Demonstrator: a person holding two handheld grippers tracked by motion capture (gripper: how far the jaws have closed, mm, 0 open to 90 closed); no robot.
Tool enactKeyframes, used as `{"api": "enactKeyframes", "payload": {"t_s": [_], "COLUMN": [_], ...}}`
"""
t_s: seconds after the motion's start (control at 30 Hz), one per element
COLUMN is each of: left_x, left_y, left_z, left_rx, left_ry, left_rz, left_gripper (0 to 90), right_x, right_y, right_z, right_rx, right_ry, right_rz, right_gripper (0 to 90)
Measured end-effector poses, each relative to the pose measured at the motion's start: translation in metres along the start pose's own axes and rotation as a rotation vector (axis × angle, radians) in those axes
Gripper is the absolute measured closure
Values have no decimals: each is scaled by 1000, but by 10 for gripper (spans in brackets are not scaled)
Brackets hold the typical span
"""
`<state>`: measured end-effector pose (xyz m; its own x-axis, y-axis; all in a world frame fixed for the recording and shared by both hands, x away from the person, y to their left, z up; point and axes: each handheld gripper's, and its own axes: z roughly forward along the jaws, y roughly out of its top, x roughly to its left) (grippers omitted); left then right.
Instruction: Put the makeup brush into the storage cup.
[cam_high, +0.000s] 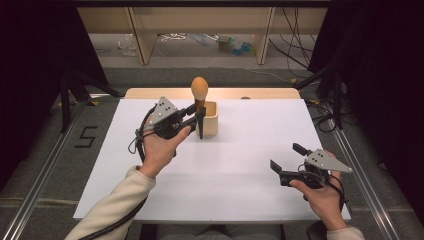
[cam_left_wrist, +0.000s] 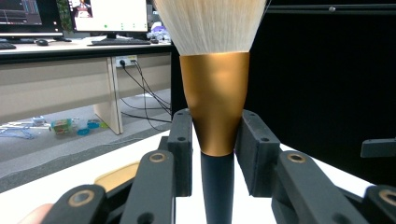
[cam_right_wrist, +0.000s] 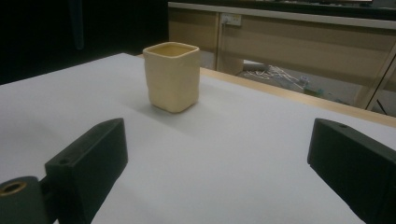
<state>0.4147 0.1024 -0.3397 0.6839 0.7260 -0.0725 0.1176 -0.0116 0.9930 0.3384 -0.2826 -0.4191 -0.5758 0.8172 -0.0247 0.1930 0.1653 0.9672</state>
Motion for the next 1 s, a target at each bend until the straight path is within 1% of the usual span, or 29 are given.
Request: {"api": "enactKeyframes", "payload": {"t_s": [0.13, 0.2, 0.3, 0.47, 0.57, 0.7, 0.8, 0.97, 1.0], "left_x": [1, 3, 3, 4, 5, 7, 7, 9, 9], "left_y": [1, 2, 2, 2, 3, 4, 4, 5, 5], "left_z": [1, 1, 2, 5, 6, 7, 8, 9, 9], "left_rx": [-5, -5, -6, -4, -2, -3, -7, -7, -8], "left_ry": [2, 0, 5, 4, 7, 8, 9, 10, 11], "left_rz": [-2, 7, -4, 1, -3, 4, -4, -1, -7], "left_gripper": [685, 685, 685, 685, 686, 685, 686, 685, 685], "right_x": [0, 0, 0, 0, 0, 0, 0, 0, 0], "right_y": [0, 0, 0, 0, 0, 0, 0, 0, 0], "right_z": [0, 0, 0, 0, 0, 0, 0, 0, 0], "right_rx": [3, 2, 1, 2, 0, 0, 0, -1, 1], "right_ry": [1, 1, 1, 3, 0, 0, 0, 0, 1], "right_rz": [2, -1, -2, 0, 1, 1, 1, 1, 3], "right_gripper": [60, 60, 60, 61, 61, 61, 61, 61, 61]}}
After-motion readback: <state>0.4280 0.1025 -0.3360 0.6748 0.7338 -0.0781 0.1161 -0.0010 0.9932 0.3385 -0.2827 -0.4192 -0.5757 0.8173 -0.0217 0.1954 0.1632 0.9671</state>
